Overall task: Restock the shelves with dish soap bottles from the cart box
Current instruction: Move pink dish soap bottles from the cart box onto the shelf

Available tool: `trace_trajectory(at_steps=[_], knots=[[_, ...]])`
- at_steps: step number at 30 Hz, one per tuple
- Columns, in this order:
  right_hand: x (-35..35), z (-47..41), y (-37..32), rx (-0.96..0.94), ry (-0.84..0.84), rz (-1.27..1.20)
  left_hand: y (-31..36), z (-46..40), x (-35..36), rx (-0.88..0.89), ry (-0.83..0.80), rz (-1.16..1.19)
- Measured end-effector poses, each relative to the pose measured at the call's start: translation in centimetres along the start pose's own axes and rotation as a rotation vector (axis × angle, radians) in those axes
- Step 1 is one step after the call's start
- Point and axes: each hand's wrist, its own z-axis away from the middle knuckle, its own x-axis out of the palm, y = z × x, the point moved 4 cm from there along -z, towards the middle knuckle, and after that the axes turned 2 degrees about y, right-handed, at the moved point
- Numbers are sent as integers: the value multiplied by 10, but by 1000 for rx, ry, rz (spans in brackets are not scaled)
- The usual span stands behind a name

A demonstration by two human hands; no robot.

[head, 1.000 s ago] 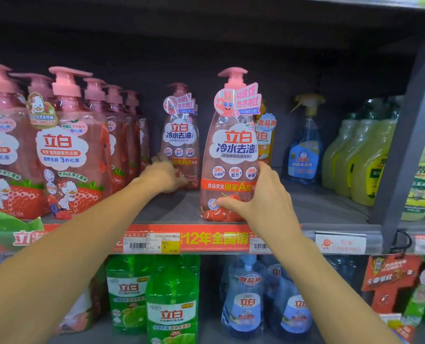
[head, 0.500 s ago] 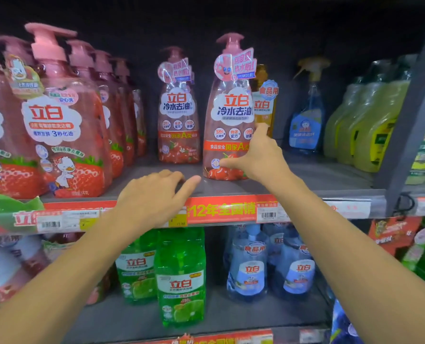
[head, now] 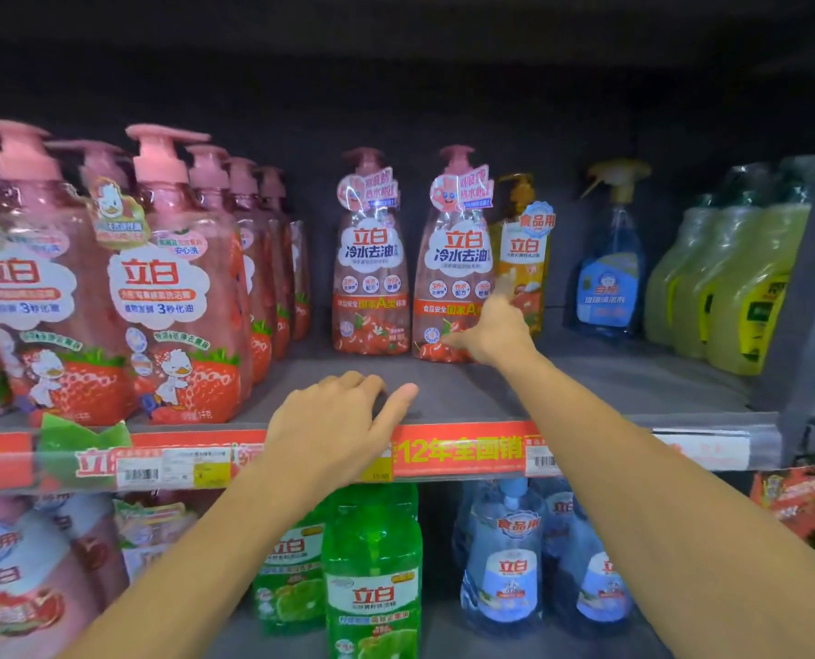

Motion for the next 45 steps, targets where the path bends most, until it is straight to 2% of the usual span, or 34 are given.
trace_trajectory(at_steps=[6, 10, 15, 17, 20, 23, 27, 31, 35, 39, 42, 45], knots=[[5, -15, 2, 40, -53, 63, -1, -1, 0, 17, -4, -5], [5, -13, 2, 36, -29, 156, -1, -1, -1, 17, -16, -1], [0, 0, -10, 3, 42, 693, -1, 0, 3, 20, -21, -46], [-1, 11, -18, -2, 30, 830, -1, -1, 3, 28, -28, -39], [0, 34, -25, 2, -33, 777, -3, -1, 0, 60, -17, -17], [-4, 63, -22, -28, -23, 701, -1, 2, -6, 93, -7, -10], [-13, 103, -10, -21, 27, 649, 1, 7, -7, 276, 55, -57], [-16, 147, 9, 16, 55, 619, 6, 28, -2, 412, 234, -97], [-12, 206, 29, -85, 39, 742, 30, 65, 16, 518, 310, -67], [-21, 261, 67, 55, -72, 831, 70, 112, 48, 594, 172, 34], [-44, 298, 93, 154, -91, 825, 102, 144, 60, 578, 13, 138], [-77, 327, 119, 209, -80, 843, 140, 170, 60, 616, -46, 183]])
